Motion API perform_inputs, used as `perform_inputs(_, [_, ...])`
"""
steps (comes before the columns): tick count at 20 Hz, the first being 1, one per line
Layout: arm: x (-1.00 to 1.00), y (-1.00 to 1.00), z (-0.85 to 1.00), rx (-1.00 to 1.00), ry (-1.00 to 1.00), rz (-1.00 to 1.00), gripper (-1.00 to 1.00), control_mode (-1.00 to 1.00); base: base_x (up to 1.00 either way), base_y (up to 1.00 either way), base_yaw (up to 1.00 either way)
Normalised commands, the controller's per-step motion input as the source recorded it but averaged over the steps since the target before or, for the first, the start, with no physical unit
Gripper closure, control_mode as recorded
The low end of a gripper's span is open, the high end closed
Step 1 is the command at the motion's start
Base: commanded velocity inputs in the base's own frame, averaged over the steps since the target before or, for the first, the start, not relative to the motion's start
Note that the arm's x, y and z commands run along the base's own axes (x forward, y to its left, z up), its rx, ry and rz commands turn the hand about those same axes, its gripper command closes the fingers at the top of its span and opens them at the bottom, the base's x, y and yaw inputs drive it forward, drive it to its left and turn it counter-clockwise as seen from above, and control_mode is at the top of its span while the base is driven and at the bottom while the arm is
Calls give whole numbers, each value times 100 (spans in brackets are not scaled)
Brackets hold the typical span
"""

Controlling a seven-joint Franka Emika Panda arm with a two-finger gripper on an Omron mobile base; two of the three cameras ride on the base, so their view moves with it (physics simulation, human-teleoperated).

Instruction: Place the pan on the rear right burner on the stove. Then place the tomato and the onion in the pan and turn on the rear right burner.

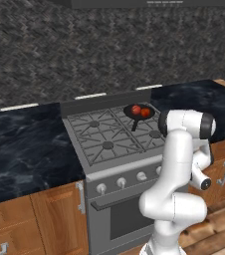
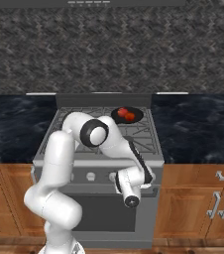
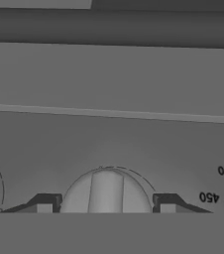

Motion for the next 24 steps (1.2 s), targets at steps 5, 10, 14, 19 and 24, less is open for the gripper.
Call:
perform_inputs(5, [0, -14, 0, 2, -2, 1, 100, -100, 0, 0, 0])
perform_inputs(10, [0, -7, 0, 4, -4, 5, 100, -100, 0, 0, 0])
perform_inputs(14, [0, -31, 0, 15, 0, 24, 100, -100, 0, 0, 0])
perform_inputs(19, [-3, -14, -7, -1, 0, 20, 100, -100, 0, 0, 0])
perform_inputs(24, [-25, -12, -24, -23, -3, 29, 100, -100, 0, 0, 0])
